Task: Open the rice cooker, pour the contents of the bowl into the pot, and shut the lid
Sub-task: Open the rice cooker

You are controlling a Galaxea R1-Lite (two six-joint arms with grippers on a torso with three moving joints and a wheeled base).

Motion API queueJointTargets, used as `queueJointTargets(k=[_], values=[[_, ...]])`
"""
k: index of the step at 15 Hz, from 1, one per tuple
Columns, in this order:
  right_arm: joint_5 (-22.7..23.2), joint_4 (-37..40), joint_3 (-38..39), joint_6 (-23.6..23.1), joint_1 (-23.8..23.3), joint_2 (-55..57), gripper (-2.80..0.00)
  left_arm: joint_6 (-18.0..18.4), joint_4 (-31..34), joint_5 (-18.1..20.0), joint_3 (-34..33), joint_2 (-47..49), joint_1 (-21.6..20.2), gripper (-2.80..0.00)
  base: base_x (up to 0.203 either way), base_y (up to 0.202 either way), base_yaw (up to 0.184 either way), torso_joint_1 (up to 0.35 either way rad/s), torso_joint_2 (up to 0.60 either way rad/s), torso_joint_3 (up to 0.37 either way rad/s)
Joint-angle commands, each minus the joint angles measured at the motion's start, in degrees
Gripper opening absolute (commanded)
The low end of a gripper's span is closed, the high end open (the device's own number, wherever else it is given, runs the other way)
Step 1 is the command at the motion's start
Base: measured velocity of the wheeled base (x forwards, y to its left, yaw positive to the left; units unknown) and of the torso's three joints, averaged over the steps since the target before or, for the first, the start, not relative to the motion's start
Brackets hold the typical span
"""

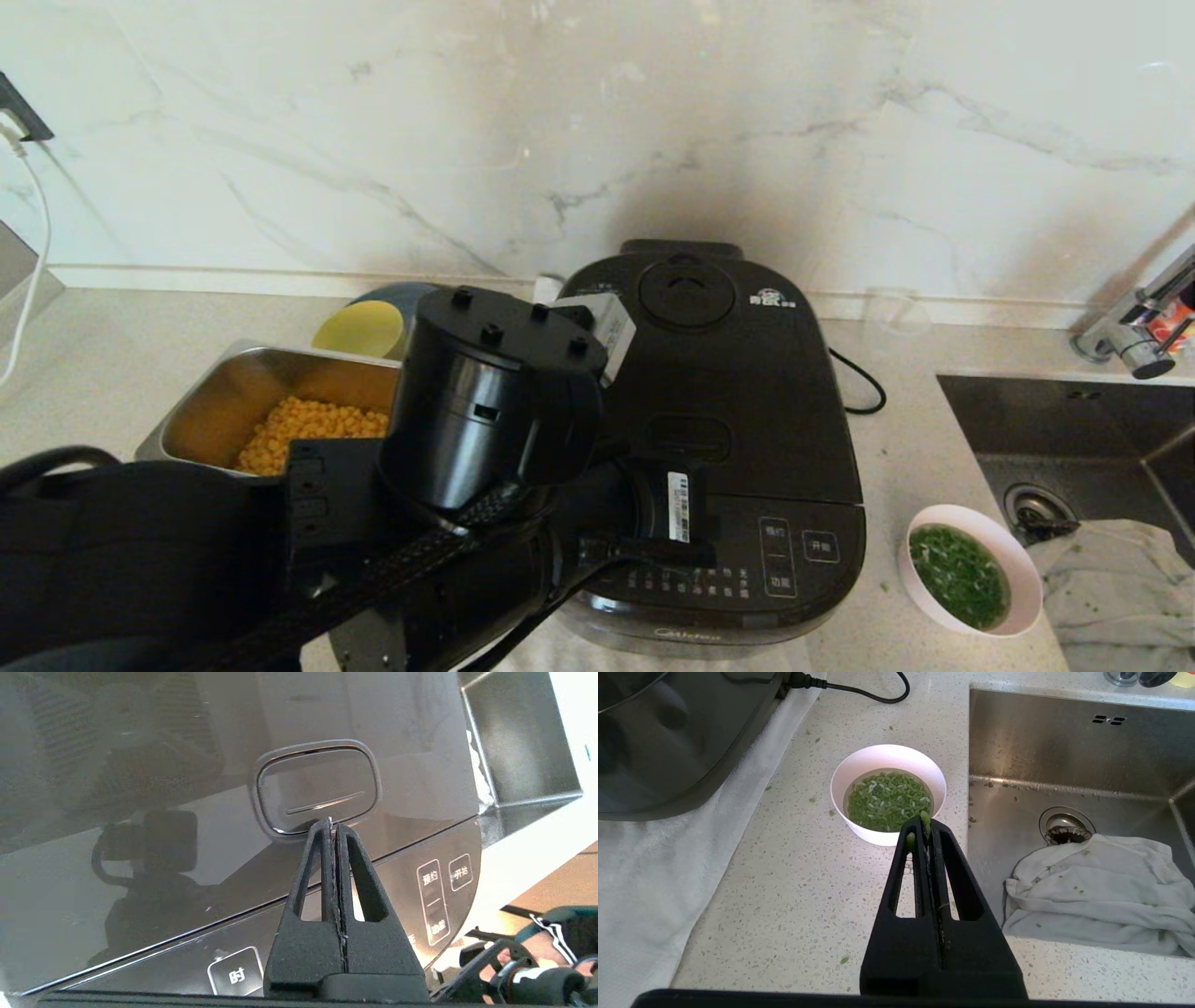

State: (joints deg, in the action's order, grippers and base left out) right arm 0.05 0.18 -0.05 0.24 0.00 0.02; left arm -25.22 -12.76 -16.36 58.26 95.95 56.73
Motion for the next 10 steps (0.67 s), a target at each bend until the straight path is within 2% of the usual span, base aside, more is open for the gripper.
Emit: queueJointTargets(k=[1, 8, 10], values=[[0.04, -0.01, 0.03, 0.02, 0.00, 0.06, -2.80, -0.35, -0.50, -0.26, 0.62, -0.15, -1.53, -2.80, 0.000, 0.000, 0.000, 0.000, 0.00, 0.000], [0.04, -0.06, 0.00, 0.02, 0.00, 0.06, -2.80, 0.00, -1.64, 0.21, 1.84, -3.20, -2.68, -2.80, 0.000, 0.000, 0.000, 0.000, 0.00, 0.000], [0.04, -0.01, 0.05, 0.02, 0.00, 0.06, -2.80, 0.03, -0.76, 0.67, 4.94, -7.00, -2.62, -2.80, 0.000, 0.000, 0.000, 0.000, 0.00, 0.000]])
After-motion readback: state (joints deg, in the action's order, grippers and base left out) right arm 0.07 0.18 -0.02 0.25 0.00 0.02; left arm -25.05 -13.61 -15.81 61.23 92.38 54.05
